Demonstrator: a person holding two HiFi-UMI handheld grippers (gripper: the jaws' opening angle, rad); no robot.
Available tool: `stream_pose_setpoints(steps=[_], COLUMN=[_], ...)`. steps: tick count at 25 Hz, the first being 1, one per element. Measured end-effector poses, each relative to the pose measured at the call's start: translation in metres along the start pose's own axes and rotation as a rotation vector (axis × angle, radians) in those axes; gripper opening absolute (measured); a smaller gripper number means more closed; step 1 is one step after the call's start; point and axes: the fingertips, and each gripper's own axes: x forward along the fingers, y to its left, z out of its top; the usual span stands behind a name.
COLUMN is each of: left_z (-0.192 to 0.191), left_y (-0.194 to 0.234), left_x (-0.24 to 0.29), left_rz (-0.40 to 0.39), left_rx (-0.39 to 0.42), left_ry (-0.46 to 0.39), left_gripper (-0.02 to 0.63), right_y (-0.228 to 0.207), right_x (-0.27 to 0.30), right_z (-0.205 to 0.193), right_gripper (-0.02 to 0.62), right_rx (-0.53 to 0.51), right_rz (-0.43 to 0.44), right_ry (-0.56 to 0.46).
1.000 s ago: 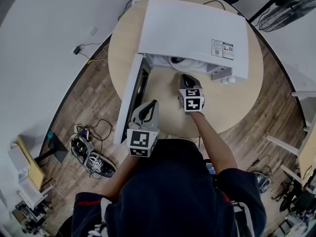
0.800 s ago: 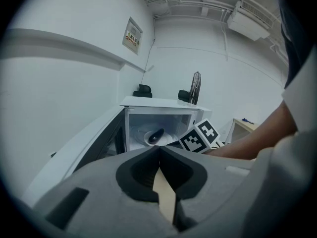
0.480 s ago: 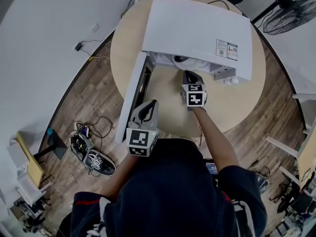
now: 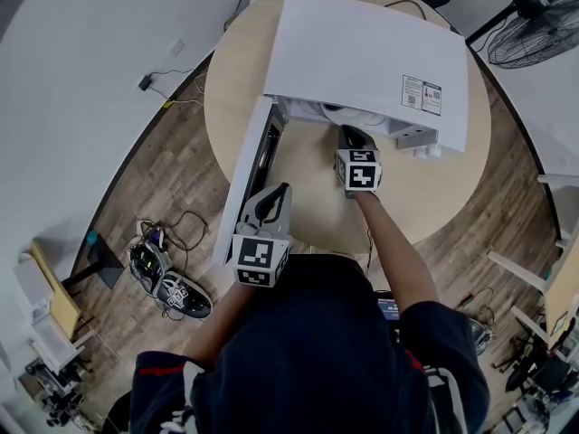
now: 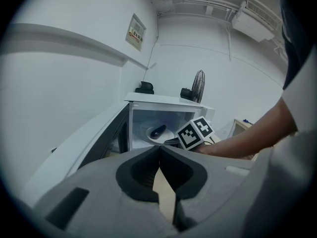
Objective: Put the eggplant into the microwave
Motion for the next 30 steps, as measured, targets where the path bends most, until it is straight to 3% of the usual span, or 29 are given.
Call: stream_pose_setpoints(steps=[16, 23, 30], left_z=[0.006, 0.020, 0.030], left_y=[0.007, 0.007, 0.003], left_x=[0.001, 0.001, 0.000], left_rz=[0.009, -0.007, -0.025], left_rx=[-0.016, -0.009, 0.009], left_ry=[-0.006, -0.045, -0.087], left_gripper=[0.017, 0.017, 0.017], right_y=[-0.010, -0.003, 0.015], right_x=[0.013, -0.008, -0.058], right_z=[0.013, 0.019, 0.032], right_gripper=[0.012, 0.012, 0.012], right_rx=[0.012, 0.020, 0.036], right_rz=[-0.007, 0.017, 0.098], right_ry=[0.005, -0.020, -0.060])
